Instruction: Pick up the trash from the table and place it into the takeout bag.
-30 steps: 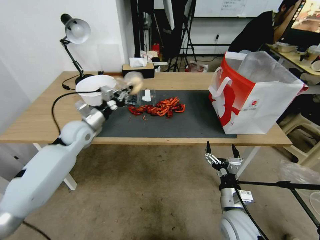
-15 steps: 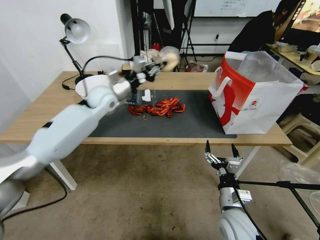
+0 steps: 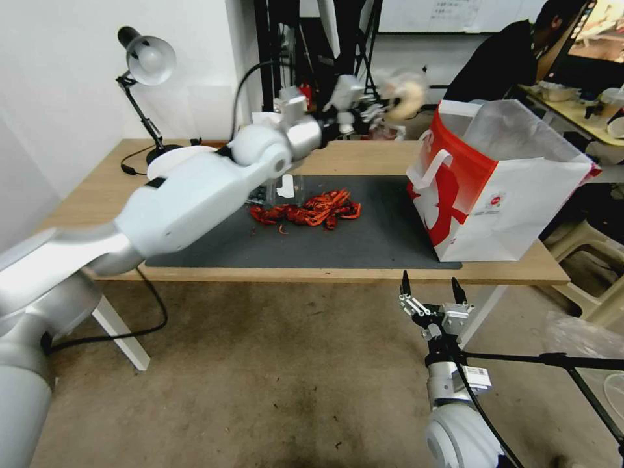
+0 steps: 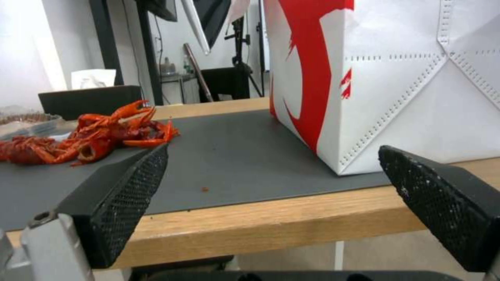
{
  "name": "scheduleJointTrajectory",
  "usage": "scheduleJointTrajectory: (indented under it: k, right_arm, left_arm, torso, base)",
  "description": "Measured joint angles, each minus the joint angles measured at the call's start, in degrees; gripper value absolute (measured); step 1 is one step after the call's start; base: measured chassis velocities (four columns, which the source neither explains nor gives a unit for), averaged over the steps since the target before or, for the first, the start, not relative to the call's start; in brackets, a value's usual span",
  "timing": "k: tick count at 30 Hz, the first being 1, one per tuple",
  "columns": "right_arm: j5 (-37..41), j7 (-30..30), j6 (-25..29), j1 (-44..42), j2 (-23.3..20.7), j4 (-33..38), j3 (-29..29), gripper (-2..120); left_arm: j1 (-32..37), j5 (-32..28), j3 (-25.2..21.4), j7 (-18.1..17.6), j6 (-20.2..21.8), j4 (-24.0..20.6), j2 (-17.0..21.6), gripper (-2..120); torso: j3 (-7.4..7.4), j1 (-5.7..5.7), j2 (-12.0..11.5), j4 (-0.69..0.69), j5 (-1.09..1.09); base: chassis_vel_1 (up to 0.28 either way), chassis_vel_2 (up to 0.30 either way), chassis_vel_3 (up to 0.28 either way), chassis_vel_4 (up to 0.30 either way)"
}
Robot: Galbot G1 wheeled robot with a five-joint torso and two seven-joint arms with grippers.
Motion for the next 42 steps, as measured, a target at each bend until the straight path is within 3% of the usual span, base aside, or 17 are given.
scheduleJointTrajectory:
  k: [7,16,19,27,29,38,42]
  right_arm:
    - [0.1,0.0,0.0,0.0,0.3,0.0,0.2,100]
    - [0.4,0.0,0.0,0.2,0.4,0.3,0.4,100]
    - [0.4,0.0,0.0,0.3,0.6,0.4,0.4,100]
    - [0.6,-0.1,0.2,0.3,0.8,0.4,0.5,100]
    - [0.7,-0.1,0.2,0.4,0.8,0.3,0.5,100]
    - [0.9,-0.2,0.3,0.5,0.8,0.2,0.6,100]
    - [0.9,-0.2,0.5,0.5,0.9,0.1,0.7,100]
  left_arm:
    - [-5.9,-1.9,6.6,1.1,0.2,5.4,-5.0,2]
    - [-9.4,-2.5,9.7,3.9,1.1,13.3,-10.9,2]
    - [-11.2,-2.5,10.7,6.2,1.9,18.2,-15.1,2]
    - [-12.9,-0.5,12.3,11.0,2.9,24.4,-19.8,2]
    - [-13.0,1.4,12.3,13.7,3.2,27.1,-21.6,2]
    - [-13.3,4.4,11.9,18.4,4.0,31.8,-23.1,2]
    - [-13.2,4.9,11.4,17.9,3.9,31.9,-23.0,3]
  torso:
    - [0.0,0.0,0.0,0.0,-0.01]
    - [-0.01,0.0,0.0,0.01,-0.01]
    - [0.0,0.0,0.0,0.0,0.0]
    - [0.0,0.0,0.0,0.01,-0.01]
    - [0.0,0.0,0.0,0.0,-0.01]
    - [0.0,0.0,0.0,0.02,-0.02]
    - [0.0,0.0,0.0,0.01,-0.02]
  base:
    - [0.0,0.0,0.0,0.0]
    - [0.0,0.0,0.0,0.0]
    - [0.0,0.0,0.0,0.0]
    - [0.0,0.0,0.0,0.0]
    - [0.0,0.0,0.0,0.0]
    - [0.0,0.0,0.0,0.0]
    - [0.0,0.0,0.0,0.0]
